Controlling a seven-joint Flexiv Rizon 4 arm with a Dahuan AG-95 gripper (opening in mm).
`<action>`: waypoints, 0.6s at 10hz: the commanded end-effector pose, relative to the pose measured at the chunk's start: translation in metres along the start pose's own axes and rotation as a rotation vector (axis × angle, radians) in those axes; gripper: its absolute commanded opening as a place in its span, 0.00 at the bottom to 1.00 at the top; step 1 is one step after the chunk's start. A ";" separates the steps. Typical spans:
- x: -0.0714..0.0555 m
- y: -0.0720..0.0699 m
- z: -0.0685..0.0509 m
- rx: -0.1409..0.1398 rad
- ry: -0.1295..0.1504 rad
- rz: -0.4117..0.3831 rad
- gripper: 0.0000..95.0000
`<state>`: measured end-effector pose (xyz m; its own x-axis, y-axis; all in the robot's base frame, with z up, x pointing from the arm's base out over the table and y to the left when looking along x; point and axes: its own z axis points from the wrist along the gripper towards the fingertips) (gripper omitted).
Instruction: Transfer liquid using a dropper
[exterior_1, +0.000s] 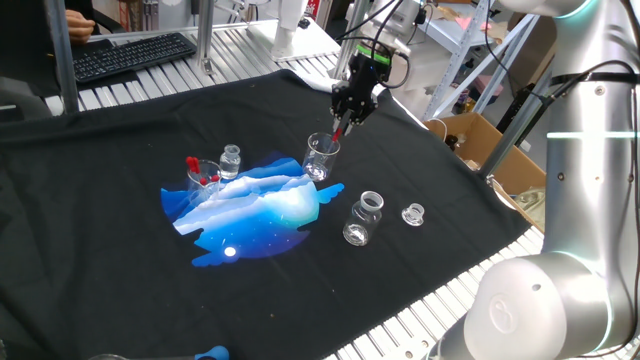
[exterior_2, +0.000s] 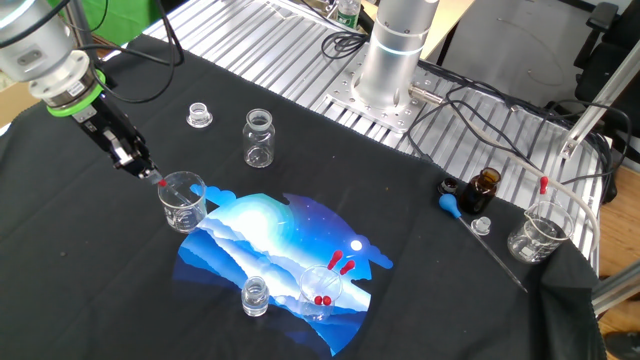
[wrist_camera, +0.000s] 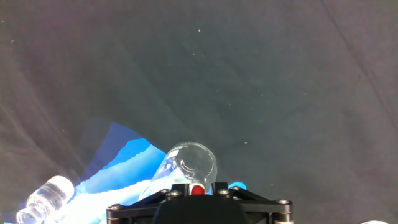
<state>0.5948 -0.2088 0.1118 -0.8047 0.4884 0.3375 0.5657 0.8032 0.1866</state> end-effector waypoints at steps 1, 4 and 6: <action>0.000 0.000 0.000 0.000 -0.003 -0.007 0.00; 0.001 0.001 -0.001 0.001 -0.015 0.006 0.00; 0.005 0.005 -0.007 0.014 -0.025 0.009 0.00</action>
<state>0.5947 -0.2040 0.1226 -0.8044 0.5047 0.3134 0.5699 0.8045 0.1671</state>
